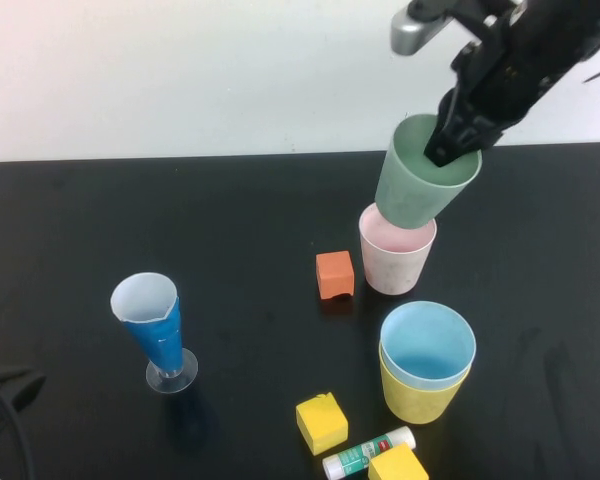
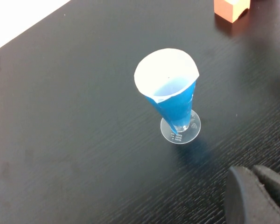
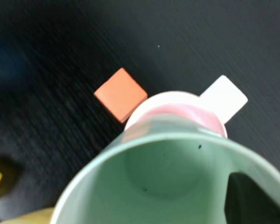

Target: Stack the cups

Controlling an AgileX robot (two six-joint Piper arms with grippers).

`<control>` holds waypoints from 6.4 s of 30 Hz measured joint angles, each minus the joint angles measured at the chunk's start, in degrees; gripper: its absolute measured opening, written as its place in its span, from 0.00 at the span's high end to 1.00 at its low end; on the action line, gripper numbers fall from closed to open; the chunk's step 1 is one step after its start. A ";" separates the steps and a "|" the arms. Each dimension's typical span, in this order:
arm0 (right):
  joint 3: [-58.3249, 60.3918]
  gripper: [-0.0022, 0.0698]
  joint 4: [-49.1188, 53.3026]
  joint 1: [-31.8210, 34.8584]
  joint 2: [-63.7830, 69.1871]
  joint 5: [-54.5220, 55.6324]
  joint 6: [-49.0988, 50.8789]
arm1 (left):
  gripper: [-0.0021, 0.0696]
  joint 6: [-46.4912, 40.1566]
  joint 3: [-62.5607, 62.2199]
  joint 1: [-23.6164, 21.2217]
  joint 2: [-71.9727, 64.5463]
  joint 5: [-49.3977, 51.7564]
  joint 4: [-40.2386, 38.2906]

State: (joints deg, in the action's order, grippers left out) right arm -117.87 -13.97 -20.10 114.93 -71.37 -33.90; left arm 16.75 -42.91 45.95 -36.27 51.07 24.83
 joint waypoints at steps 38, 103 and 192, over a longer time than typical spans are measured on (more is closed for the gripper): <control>-7.05 0.90 0.02 0.00 2.67 0.51 3.02 | 0.97 1.18 0.00 0.00 0.00 -0.12 0.49; 58.68 0.97 -14.83 -3.47 -67.14 20.05 -7.47 | 0.97 1.69 12.10 0.00 8.09 -9.25 -7.49; 119.43 0.97 16.92 16.45 -115.70 52.59 28.23 | 0.97 1.47 12.70 0.00 8.09 -9.25 -7.62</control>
State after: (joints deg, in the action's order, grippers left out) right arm 1.56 2.95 -3.65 -0.77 -18.78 -5.67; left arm 18.22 -30.21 45.95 -28.18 41.82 17.21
